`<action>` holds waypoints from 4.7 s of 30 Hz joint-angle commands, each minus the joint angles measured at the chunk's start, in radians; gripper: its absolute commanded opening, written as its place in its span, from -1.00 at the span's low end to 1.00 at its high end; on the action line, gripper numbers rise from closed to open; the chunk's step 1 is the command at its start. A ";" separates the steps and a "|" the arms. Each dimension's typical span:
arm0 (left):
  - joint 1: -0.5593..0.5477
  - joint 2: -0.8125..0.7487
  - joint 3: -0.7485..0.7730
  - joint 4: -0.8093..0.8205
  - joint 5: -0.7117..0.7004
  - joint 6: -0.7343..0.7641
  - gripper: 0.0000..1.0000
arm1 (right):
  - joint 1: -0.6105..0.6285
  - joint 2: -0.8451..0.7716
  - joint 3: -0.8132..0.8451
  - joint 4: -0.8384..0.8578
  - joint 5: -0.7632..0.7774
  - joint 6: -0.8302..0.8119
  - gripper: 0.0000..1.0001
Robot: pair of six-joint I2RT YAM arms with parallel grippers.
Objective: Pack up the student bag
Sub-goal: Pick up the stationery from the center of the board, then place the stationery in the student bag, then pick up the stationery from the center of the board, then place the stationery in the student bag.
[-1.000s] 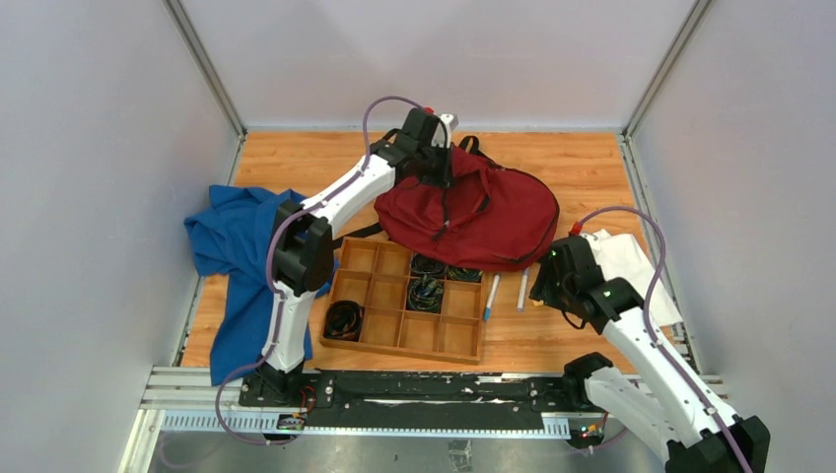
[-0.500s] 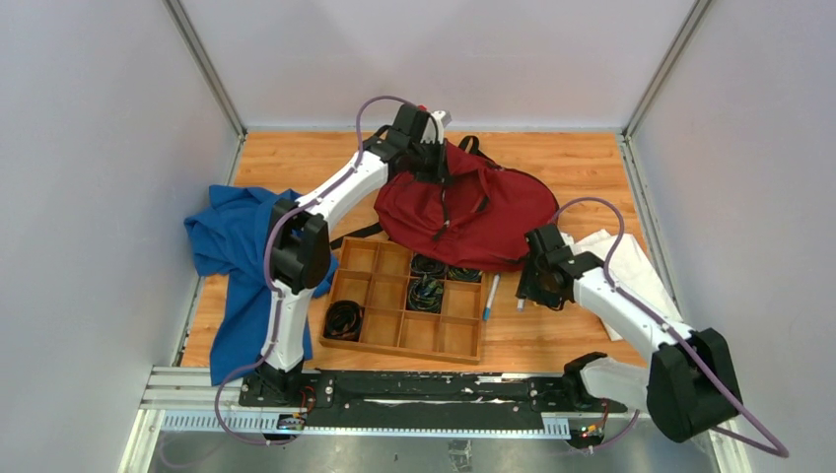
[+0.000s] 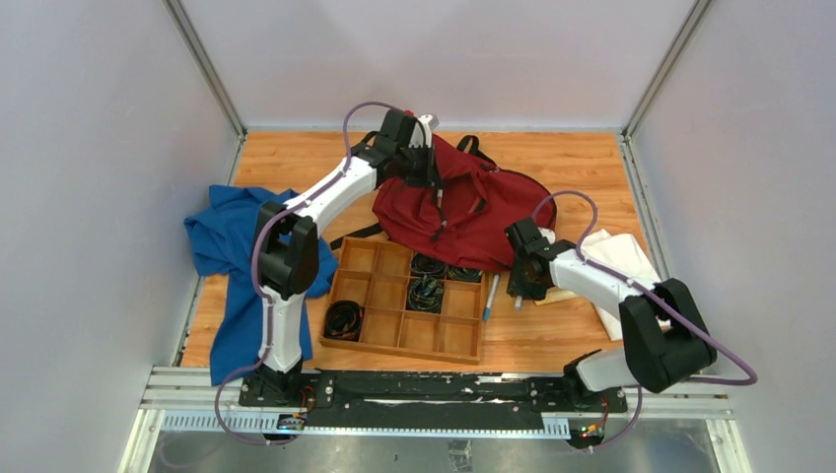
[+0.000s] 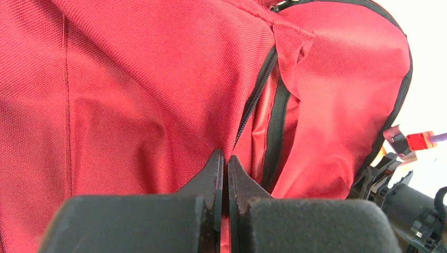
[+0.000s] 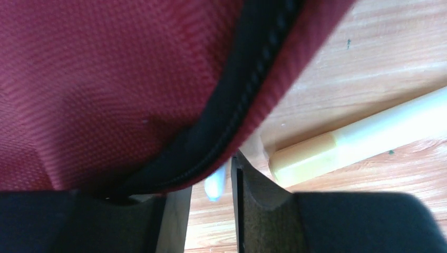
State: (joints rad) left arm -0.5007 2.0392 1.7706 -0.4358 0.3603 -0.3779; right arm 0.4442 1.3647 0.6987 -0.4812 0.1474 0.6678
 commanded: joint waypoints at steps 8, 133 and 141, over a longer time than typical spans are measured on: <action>0.008 -0.024 -0.010 -0.007 0.051 -0.022 -1.00 | 0.096 -0.001 -0.076 0.011 0.077 0.130 -0.99; 0.025 -0.112 -0.165 0.145 0.175 -0.131 -1.00 | 0.009 0.010 0.500 -0.040 -0.302 -0.147 -1.00; 0.025 -0.136 -0.118 0.084 0.185 -0.087 -1.00 | -0.061 0.346 0.728 0.066 -0.481 -0.020 -1.00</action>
State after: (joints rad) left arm -0.4778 1.9568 1.6199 -0.2947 0.4877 -0.5003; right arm 0.4129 1.6238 1.3285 -0.4603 -0.2516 0.5812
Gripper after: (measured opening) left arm 0.021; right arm 0.036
